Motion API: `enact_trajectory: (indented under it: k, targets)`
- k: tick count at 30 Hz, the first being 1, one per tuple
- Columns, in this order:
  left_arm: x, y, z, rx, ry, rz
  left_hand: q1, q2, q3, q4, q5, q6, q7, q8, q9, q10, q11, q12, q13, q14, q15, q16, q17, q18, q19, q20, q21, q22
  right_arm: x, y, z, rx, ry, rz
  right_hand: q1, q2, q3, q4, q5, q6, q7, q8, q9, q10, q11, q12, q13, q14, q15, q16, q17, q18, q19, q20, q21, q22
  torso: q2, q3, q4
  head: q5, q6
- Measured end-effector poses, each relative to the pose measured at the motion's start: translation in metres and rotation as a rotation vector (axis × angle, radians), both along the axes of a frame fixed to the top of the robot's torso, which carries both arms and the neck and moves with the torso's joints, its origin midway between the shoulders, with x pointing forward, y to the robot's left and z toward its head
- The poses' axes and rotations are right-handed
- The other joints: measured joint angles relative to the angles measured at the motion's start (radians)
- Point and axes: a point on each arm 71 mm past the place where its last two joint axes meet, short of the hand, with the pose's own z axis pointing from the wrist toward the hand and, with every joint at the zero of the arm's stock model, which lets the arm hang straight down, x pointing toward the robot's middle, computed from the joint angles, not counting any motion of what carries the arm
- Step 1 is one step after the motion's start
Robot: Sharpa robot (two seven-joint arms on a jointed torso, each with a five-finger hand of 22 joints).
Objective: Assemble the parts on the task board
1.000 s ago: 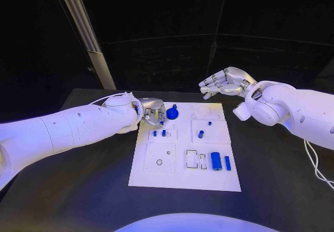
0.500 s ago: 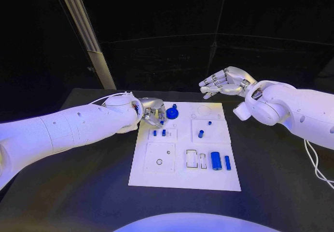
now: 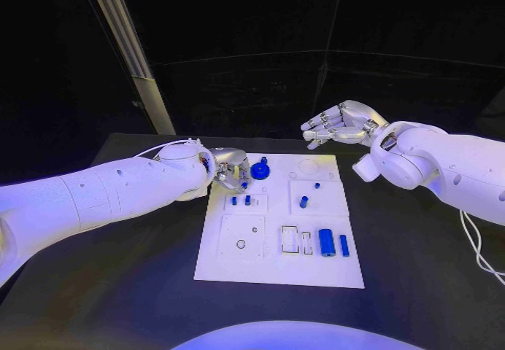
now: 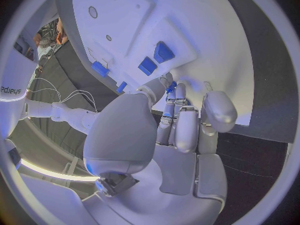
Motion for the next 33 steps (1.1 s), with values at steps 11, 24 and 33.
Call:
enact_trajectory:
  k: [11, 24, 33]
  targets:
    - [0.0, 0.0, 0.0, 0.0, 0.001, -0.001, -0.001, 0.001, -0.003, -0.003, 0.0, 0.0, 0.0, 0.0, 0.0, -0.007, 0.0, 0.004, 0.001, 0.0, 0.0, 0.0, 0.0, 0.0, 0.0, 0.0, 0.0, 0.0, 0.0, 0.0, 0.0, 0.0, 0.0, 0.0, 0.0, 0.0, 0.0, 0.0, 0.0, 0.0, 0.0, 0.0, 0.0, 0.0, 0.0, 0.0, 0.0, 0.0, 0.0, 0.0, 0.0, 0.0, 0.0, 0.0, 0.0, 0.0, 0.0, -0.0004, 0.0, 0.001, -0.001]
    - [0.0, 0.013, 0.0, 0.003, -0.003, 0.022, -0.015, -0.014, -0.025, -0.003, 0.0, -0.074, -0.002, -0.044, -0.004, -0.15, 0.039, -0.036, -0.034, -0.002, 0.024, -0.004, -0.031, 0.0, -0.019, 0.019, -0.043, -0.031, 0.001, -0.002, 0.0, -0.002, 0.0, -0.005, 0.0, 0.0, 0.0, 0.0, 0.004, 0.0, 0.0, 0.0, 0.0, 0.0, 0.0, 0.0, 0.0, -0.004, 0.004, 0.0, 0.0, 0.0, 0.0, 0.0, 0.0, 0.0, 0.0, -0.0009, 0.0, 0.0, 0.001]
    - [-0.002, 0.022, 0.002, -0.015, -0.012, 0.039, -0.011, -0.009, -0.025, -0.003, 0.0, -0.074, -0.002, -0.044, -0.003, -0.15, 0.039, -0.036, -0.037, -0.002, 0.024, -0.004, -0.029, 0.0, -0.019, 0.019, -0.05, -0.035, 0.002, -0.003, -0.001, -0.005, -0.001, -0.007, 0.0, 0.0, 0.003, -0.003, 0.004, 0.0, 0.0, 0.0, 0.0, 0.0, 0.0, 0.0, 0.0, -0.004, 0.004, 0.0, -0.001, 0.0, 0.0, 0.0, 0.0, 0.0, 0.0, -0.0013, 0.0, 0.0, 0.0]
